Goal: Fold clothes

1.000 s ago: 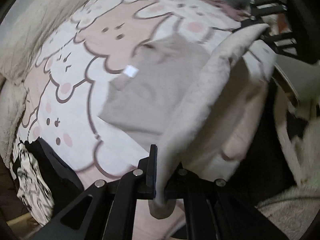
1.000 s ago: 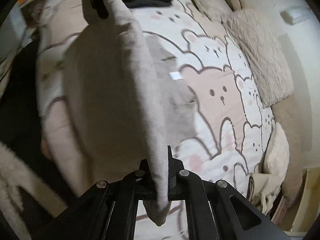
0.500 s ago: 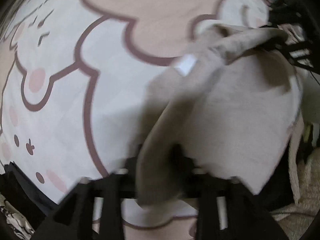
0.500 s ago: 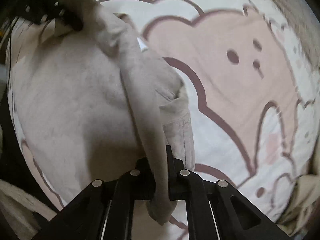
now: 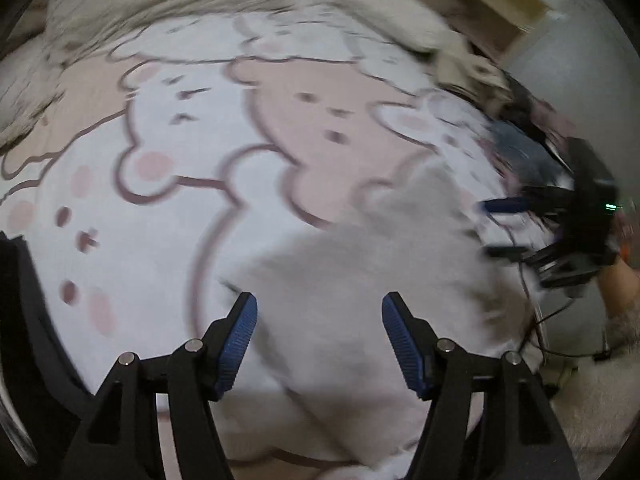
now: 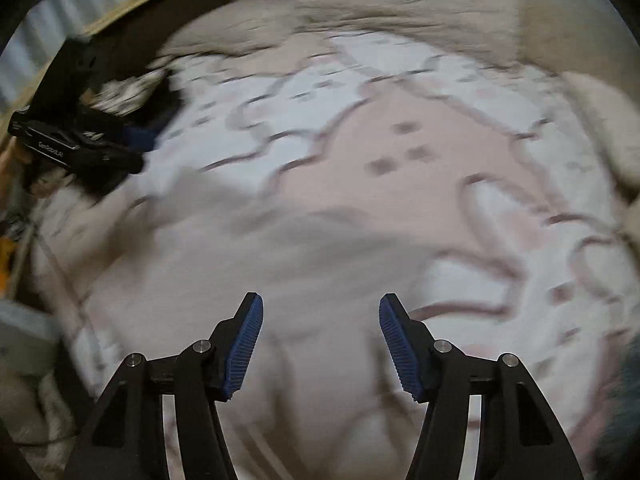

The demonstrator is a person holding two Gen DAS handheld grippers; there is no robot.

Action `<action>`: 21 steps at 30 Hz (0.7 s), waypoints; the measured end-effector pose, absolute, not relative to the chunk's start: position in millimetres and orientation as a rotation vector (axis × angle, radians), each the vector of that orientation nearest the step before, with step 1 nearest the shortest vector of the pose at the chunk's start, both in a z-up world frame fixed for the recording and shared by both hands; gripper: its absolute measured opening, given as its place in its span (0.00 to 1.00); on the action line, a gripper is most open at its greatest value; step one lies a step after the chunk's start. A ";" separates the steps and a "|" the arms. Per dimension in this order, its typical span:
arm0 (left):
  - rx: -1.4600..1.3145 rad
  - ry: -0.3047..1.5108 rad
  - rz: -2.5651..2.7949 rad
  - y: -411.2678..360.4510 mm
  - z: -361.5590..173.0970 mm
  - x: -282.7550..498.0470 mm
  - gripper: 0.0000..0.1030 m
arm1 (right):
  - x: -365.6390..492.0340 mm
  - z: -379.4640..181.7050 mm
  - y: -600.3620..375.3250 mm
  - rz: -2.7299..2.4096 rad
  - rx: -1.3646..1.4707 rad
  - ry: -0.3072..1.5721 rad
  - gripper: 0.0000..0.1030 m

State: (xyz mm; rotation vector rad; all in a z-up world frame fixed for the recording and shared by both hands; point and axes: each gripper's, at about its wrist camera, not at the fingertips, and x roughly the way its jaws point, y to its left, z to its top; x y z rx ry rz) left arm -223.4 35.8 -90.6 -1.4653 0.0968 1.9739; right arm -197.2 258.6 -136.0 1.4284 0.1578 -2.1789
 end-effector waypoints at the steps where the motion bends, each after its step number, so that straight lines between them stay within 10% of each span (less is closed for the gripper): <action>1: -1.455 0.088 1.959 43.9 -97.4 -206.4 0.63 | -188.8 -147.1 248.7 -2.171 1.428 0.181 0.59; 10: -1.433 0.153 2.040 60.0 -143.3 -101.0 0.63 | -166.8 -160.8 261.4 -2.465 1.373 -0.155 0.54; 21: -1.358 -0.049 2.190 37.3 -182.0 -81.3 0.63 | -53.6 -185.1 245.8 -2.567 1.290 -0.024 0.54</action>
